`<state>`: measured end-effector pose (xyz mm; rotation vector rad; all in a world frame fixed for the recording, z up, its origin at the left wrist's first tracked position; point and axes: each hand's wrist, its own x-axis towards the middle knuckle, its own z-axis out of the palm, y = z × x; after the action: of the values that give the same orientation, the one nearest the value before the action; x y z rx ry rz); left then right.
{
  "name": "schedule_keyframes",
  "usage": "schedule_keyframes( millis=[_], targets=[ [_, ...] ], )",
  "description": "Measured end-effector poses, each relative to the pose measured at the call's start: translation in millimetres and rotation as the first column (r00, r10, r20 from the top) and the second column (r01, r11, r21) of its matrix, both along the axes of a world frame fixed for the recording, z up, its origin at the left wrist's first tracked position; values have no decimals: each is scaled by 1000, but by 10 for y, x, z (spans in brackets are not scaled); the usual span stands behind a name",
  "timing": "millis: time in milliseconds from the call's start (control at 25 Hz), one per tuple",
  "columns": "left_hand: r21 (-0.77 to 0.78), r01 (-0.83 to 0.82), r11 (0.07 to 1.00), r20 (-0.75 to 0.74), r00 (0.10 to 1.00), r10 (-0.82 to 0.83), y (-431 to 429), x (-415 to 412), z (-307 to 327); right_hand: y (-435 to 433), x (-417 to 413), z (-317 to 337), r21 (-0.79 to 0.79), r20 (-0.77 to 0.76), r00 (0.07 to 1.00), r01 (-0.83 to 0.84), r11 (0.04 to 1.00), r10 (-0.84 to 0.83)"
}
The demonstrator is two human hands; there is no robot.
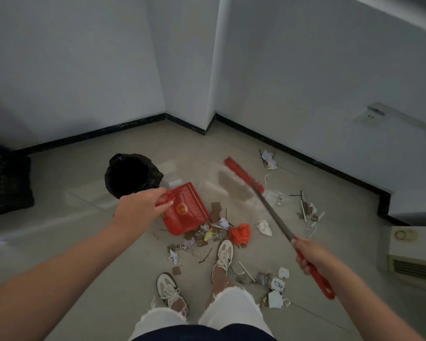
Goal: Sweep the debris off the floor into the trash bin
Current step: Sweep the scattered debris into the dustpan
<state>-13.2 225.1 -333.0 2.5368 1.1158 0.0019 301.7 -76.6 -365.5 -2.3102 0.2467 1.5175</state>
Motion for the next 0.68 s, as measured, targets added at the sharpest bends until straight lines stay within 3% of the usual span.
schedule_keyframes(
  millis=[120, 280, 480, 680],
  targets=[
    [54, 48, 997, 21, 999, -49, 57, 247, 4, 310, 561, -137, 34, 91, 987, 131, 991, -133],
    [157, 94, 983, 54, 993, -104, 106, 793, -131, 732, 1360, -492, 57, 142, 973, 177, 983, -184],
    [168, 89, 982, 18, 995, -94, 208, 1462, -390, 857, 1834, -1266, 23, 254, 966, 49, 999, -53],
    [142, 32, 989, -49, 998, -26, 186, 1814, -496, 633, 2045, -1717, -30, 205, 968, -143, 989, 146]
  ],
)
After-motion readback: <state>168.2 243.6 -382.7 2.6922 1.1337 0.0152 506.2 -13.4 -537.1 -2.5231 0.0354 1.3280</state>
